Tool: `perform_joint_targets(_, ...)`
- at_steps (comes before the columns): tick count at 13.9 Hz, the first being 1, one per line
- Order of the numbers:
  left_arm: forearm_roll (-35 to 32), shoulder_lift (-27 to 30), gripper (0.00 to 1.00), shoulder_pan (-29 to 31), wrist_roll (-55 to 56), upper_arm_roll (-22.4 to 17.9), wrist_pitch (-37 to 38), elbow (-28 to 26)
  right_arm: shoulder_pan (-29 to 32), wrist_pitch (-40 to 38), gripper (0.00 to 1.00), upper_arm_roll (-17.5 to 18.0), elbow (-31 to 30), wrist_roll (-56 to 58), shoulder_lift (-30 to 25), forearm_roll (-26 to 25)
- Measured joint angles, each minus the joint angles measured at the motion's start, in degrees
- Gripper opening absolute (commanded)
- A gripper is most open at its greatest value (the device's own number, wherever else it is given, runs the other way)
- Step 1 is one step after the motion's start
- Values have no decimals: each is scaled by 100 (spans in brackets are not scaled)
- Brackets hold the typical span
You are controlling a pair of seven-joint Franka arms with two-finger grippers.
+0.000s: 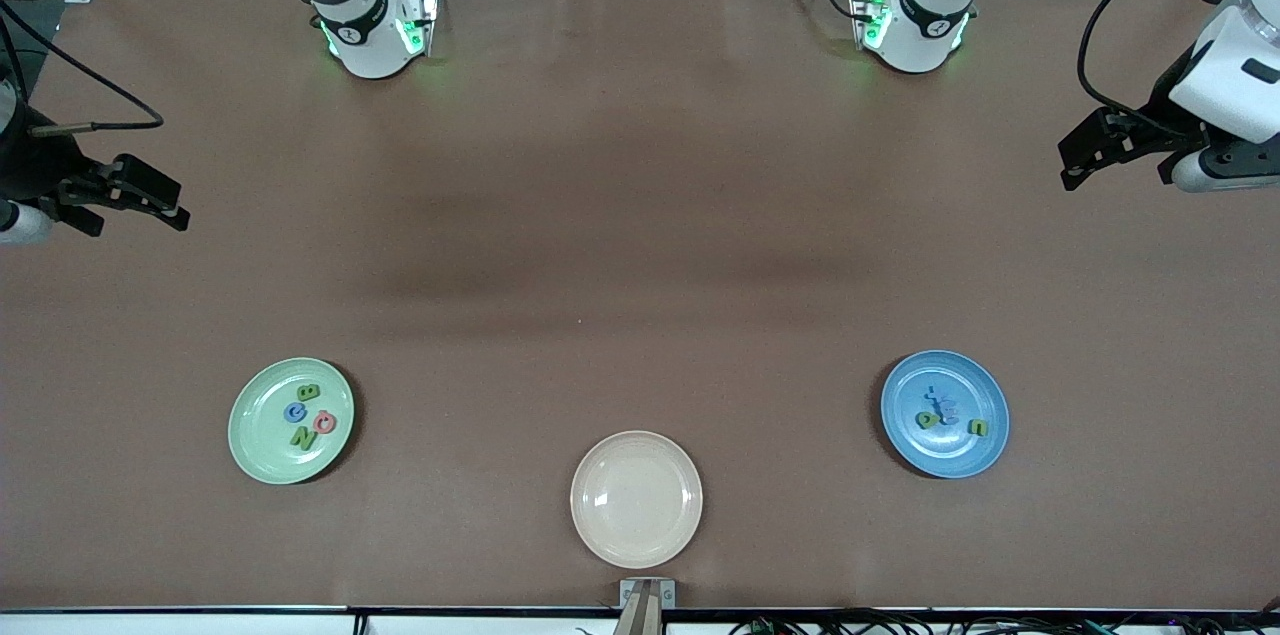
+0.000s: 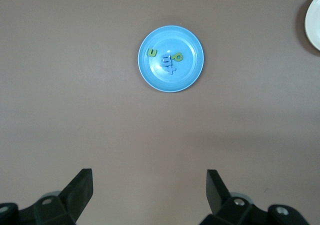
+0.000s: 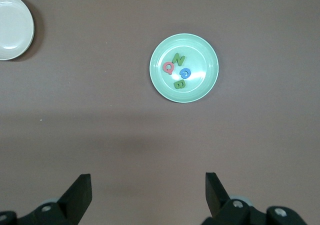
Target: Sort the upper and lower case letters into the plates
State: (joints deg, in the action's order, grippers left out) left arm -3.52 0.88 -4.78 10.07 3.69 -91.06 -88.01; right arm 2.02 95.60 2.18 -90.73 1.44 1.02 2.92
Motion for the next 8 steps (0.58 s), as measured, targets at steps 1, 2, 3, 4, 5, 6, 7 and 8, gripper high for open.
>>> perform_joint_targets(1, 0, 0, 100, -10, 0, 0, 19, 41, 0, 11, 100, 1, -85, -7, -77, 0)
perform_joint_targets(2, 0, 0, 100, -20, 0, 1, 47, 66, 0, 35, 100, 1, -197, -14, -170, 0)
perform_joint_targets(3, 0, 0, 100, -24, 0, 1, 76, 76, 0, 61, 100, 1, -324, -26, -279, 0)
perform_joint_targets(4, 0, -4, 100, -24, 0, 1, 106, 76, 0, 75, 100, 0, -443, -42, -391, -1)
perform_joint_targets(5, 0, -14, 100, -22, 0, 1, 125, 76, 0, 79, 100, -1, -526, -57, -481, -3)
perform_joint_targets(6, 0, -23, 100, -18, 0, -1, 129, 76, 0, 83, 100, -1, -569, -67, -539, -3)
perform_joint_targets(7, 0, -35, 100, -16, 0, -4, 130, 76, 0, 85, 100, -2, -584, -74, -565, -4)
perform_joint_targets(8, 0, -55, 100, -16, 4, -5, 131, 76, 0, 91, 100, -2, -583, -77, -575, -5)
